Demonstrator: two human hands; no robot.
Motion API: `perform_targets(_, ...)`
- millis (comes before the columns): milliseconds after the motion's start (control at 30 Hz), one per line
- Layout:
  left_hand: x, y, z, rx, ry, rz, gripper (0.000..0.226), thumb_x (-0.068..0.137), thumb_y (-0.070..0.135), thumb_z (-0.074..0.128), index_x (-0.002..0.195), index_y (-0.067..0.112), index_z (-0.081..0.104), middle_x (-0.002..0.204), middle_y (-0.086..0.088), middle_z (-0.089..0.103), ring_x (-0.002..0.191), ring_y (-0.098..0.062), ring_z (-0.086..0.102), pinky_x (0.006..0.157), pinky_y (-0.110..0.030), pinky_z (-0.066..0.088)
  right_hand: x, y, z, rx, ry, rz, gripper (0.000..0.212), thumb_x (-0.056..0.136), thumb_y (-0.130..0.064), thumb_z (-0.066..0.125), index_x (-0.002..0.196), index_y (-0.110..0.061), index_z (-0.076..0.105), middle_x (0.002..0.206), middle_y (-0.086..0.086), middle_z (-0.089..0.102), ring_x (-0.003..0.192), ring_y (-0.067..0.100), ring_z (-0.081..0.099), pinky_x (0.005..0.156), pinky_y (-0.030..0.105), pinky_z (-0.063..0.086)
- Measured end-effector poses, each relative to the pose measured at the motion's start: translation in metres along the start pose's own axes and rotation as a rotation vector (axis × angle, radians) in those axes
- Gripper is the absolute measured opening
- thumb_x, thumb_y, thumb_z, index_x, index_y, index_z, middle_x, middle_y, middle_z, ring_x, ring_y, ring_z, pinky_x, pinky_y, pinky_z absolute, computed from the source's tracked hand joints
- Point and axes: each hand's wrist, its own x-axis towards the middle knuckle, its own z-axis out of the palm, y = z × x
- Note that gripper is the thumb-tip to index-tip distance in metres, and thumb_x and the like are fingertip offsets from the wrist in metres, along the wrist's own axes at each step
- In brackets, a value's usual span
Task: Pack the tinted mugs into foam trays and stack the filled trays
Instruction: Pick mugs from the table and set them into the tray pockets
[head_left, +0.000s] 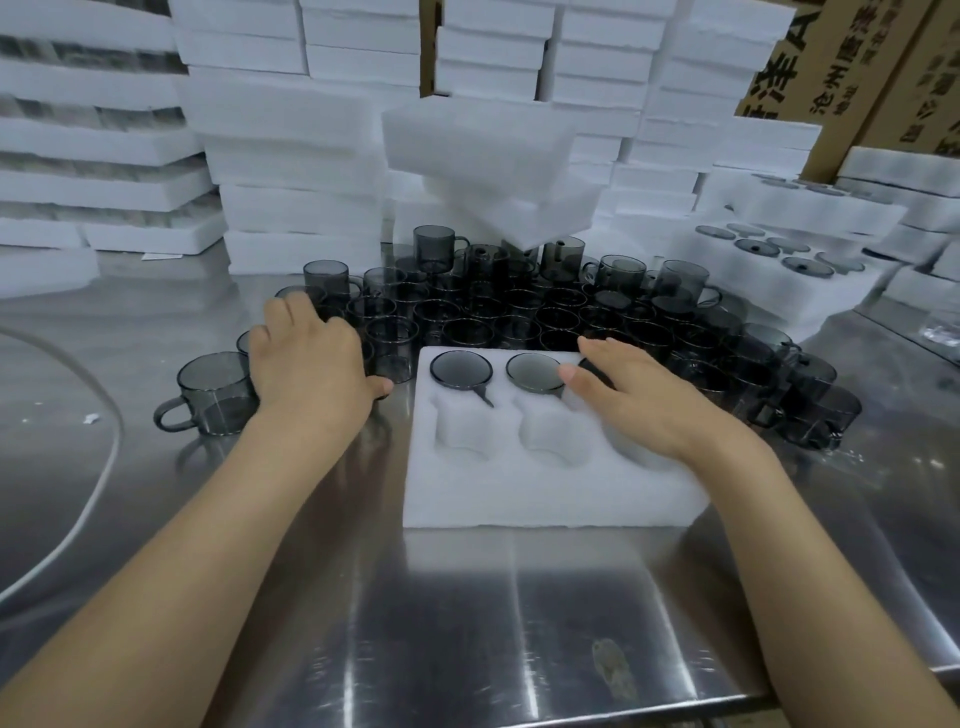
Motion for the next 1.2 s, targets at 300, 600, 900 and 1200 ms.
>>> perform_targets(300,-0.012,0.008,-0.007,-0.078,0.129,0.068,0.017,0.093,0.021,0.058,0.094,0.003,0.06,0.119,-0.017,0.041,0.115,-0.033,0.034,0.09,-0.038,0.029,-0.005,-0.01,-0.009,0.291,0.463,-0.19,0.032,0.099,-0.029,0.049,0.126,-0.021,0.062,0.127,-0.008,0.06,0.121,0.005,0.051,0.1,0.02,0.038)
perform_targets(600,-0.019,0.033,-0.024,-0.574,0.489,0.531,0.014,0.083,-0.002,0.067,0.091,0.008,0.062,0.113,-0.016,0.043,0.108,-0.022,0.03,0.086,-0.039,0.026,-0.006,-0.052,0.002,0.763,0.333,-0.363,0.073,0.08,0.016,0.047,0.139,-0.028,0.042,0.135,-0.001,0.05,0.115,0.008,0.056,0.088,0.025,0.049)
perform_targets(900,-0.01,0.025,-0.013,-0.579,0.467,0.713,0.011,0.086,0.008,0.069,0.093,0.016,0.071,0.126,-0.01,0.041,0.121,-0.024,0.028,0.098,-0.041,0.025,-0.013,-0.049,0.009,0.699,0.193,-0.542,0.079,0.074,0.011,0.049,0.144,-0.026,0.041,0.141,-0.005,0.042,0.115,0.011,0.053,0.09,0.035,0.052)
perform_targets(1200,-0.008,0.019,-0.016,-1.24,0.021,0.536,0.028,0.099,0.041,0.048,0.123,0.033,0.056,0.108,0.012,0.071,0.106,0.001,0.063,0.093,-0.018,0.047,-0.009,-0.05,0.014,0.804,0.407,-0.419,0.065,0.072,-0.02,0.082,0.126,-0.039,0.051,0.117,-0.007,0.056,0.102,0.01,0.059,0.072,0.021,0.055)
